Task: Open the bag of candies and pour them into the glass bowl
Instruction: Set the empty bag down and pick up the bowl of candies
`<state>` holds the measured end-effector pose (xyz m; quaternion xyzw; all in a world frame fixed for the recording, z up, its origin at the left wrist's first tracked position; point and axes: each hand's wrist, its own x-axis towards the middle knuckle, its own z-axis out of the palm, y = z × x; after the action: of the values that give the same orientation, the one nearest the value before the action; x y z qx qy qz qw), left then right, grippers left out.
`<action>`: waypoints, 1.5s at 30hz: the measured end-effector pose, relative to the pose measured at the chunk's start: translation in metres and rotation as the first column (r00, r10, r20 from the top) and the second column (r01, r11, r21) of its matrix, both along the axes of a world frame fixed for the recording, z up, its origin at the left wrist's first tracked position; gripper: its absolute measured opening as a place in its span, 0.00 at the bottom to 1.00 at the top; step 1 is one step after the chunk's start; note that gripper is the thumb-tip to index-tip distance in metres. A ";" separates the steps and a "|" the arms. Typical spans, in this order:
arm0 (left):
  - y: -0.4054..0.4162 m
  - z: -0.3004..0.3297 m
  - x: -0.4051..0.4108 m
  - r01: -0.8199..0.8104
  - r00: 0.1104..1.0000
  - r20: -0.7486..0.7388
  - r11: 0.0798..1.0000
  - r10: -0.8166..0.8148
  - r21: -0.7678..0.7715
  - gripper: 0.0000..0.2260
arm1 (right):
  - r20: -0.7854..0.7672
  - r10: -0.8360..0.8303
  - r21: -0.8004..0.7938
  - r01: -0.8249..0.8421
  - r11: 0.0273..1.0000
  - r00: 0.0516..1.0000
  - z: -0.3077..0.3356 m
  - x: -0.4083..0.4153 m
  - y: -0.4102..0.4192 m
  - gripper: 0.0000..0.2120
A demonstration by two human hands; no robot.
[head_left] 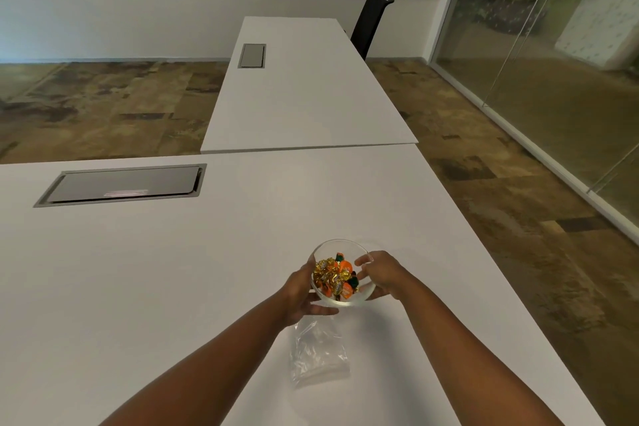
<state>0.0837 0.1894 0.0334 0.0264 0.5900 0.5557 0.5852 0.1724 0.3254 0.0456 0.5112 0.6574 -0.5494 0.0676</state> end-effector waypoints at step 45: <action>0.138 -0.045 -0.152 -0.357 0.925 -0.213 0.913 0.315 -0.199 0.18 | -0.231 -0.348 -0.080 0.339 0.937 0.908 -0.069 -0.164 0.096 0.18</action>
<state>-0.0682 0.3274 -0.0119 -0.0960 0.6965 0.5702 0.4249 0.0087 0.4210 -0.0229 0.5469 0.5500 -0.6231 -0.1010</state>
